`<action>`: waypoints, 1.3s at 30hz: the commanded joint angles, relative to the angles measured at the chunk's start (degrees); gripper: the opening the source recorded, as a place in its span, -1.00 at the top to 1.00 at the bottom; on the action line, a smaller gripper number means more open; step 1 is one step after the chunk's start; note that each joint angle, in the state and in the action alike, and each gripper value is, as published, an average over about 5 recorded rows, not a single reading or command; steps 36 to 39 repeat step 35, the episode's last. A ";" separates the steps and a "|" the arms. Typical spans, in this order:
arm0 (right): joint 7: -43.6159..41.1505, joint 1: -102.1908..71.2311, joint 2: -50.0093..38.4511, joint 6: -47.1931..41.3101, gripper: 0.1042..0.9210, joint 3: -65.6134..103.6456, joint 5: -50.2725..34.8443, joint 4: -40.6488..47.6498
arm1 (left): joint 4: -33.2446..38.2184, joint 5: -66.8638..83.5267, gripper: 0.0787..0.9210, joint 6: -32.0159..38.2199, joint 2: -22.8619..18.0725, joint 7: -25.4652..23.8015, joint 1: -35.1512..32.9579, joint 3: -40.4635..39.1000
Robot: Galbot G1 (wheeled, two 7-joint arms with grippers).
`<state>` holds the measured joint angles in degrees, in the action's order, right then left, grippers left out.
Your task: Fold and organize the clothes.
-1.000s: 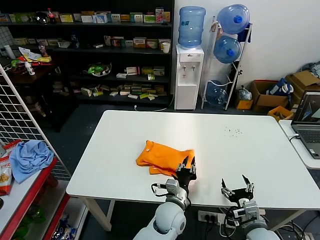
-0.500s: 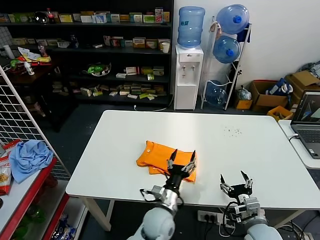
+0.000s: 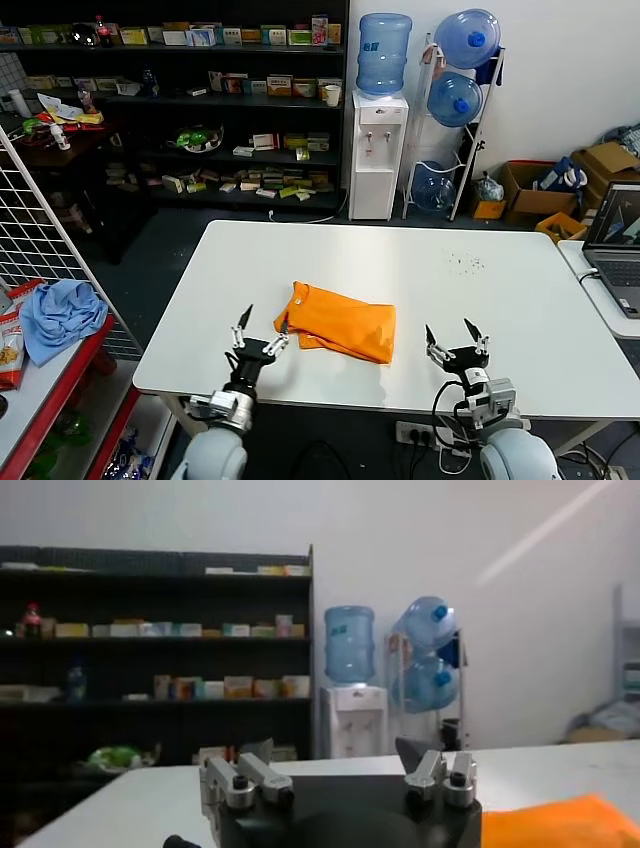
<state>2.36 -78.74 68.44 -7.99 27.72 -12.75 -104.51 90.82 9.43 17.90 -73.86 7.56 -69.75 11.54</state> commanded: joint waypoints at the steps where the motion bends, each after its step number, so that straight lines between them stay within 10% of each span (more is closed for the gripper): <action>1: -3.84 1.51 2.23 2.52 -0.76 0.65 0.52 1.07 | -0.32 -3.58 -0.77 0.90 4.78 0.91 -2.11 8.72; 39: -4.97 2.06 4.95 0.41 -0.76 2.64 3.15 1.55 | 4.40 -3.97 -0.77 -8.66 2.63 -4.28 -4.95 14.83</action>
